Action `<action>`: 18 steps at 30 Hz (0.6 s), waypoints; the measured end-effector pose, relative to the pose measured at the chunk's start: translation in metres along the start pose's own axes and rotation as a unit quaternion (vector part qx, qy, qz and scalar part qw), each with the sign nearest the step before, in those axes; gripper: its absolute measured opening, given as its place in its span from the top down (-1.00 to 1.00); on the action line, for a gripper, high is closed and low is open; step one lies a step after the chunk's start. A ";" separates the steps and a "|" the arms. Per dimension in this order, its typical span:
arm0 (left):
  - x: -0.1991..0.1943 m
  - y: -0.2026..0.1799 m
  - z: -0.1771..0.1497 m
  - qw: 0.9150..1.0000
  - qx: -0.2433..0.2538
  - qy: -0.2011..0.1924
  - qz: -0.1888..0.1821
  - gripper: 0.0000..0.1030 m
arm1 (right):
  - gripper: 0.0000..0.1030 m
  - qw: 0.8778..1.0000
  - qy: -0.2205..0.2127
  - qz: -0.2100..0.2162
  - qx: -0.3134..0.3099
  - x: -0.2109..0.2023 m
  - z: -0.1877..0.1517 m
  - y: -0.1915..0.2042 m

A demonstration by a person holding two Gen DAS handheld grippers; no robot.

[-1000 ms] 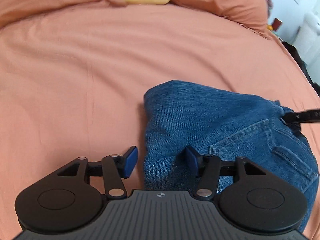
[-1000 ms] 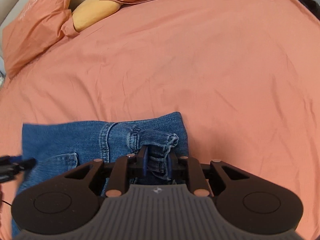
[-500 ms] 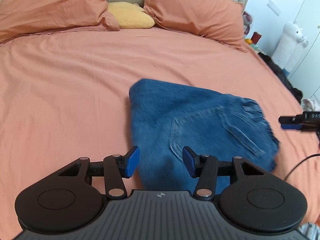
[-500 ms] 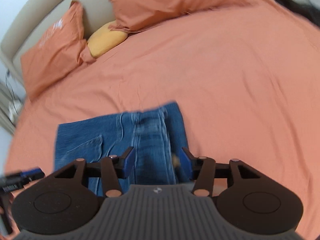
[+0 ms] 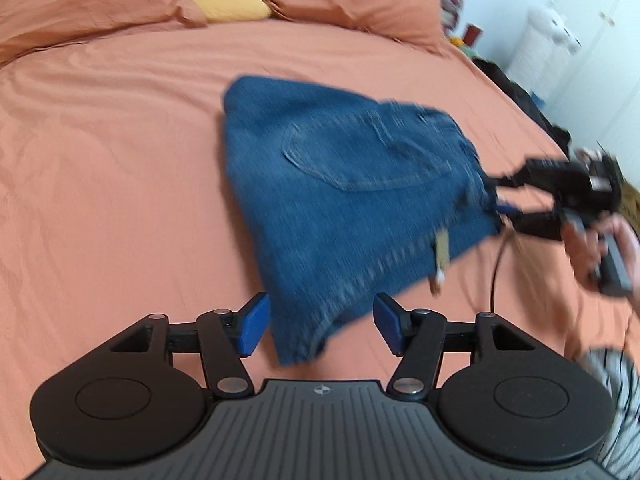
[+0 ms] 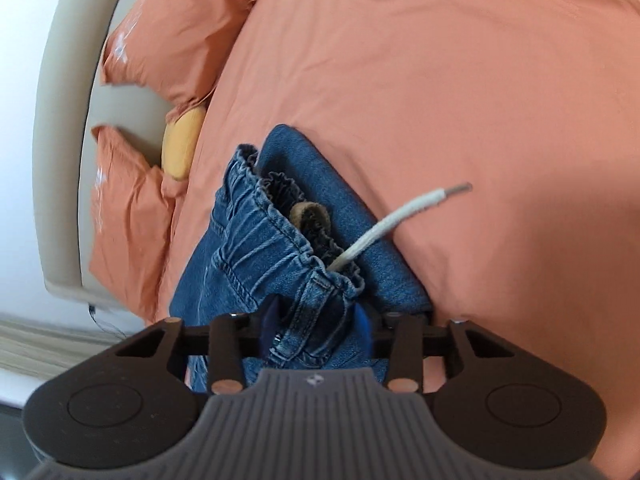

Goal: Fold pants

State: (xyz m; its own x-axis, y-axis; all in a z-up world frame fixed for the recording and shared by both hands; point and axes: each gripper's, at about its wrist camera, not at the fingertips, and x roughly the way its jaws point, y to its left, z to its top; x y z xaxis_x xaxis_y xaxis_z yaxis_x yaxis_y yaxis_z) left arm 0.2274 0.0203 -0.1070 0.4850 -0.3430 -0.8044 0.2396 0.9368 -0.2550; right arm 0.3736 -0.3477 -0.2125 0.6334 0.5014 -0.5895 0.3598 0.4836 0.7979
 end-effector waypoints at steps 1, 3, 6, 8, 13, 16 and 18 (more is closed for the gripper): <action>0.004 -0.002 -0.003 1.000 0.004 0.005 -0.001 -0.43 | 0.67 1.000 -0.002 -0.003 -0.013 -0.003 -0.001 0.005; 0.013 -0.004 -0.008 0.999 0.012 0.012 0.031 -0.36 | 0.75 0.998 -0.011 -0.007 -0.054 -0.013 -0.002 0.025; 0.022 -0.004 -0.005 0.997 0.031 0.016 0.069 -0.04 | 0.78 0.990 -0.037 -0.014 -0.133 -0.038 -0.004 0.064; 0.025 -0.003 -0.001 0.996 0.039 0.026 0.072 0.32 | 0.79 0.983 -0.052 -0.041 -0.170 -0.047 -0.005 0.081; 0.037 0.002 -0.002 0.992 0.047 0.056 0.100 0.45 | 0.82 0.979 -0.027 -0.115 -0.165 -0.028 -0.007 0.053; 0.045 0.018 -0.003 0.993 0.011 0.069 0.093 0.44 | 0.83 0.978 -0.026 -0.130 -0.159 -0.013 -0.010 0.027; 0.048 0.018 -0.004 0.992 0.015 0.074 0.097 0.44 | 0.82 0.978 -0.031 -0.130 -0.161 -0.008 -0.011 0.019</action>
State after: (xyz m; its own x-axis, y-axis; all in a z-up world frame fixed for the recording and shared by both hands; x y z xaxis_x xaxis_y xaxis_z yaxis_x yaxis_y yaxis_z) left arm 0.2513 0.0206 -0.1525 0.3955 -0.1408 -0.9076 0.1808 0.9808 -0.0734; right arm 0.3678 -0.3352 -0.1943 0.5927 0.2924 -0.7504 0.2863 0.7944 0.5357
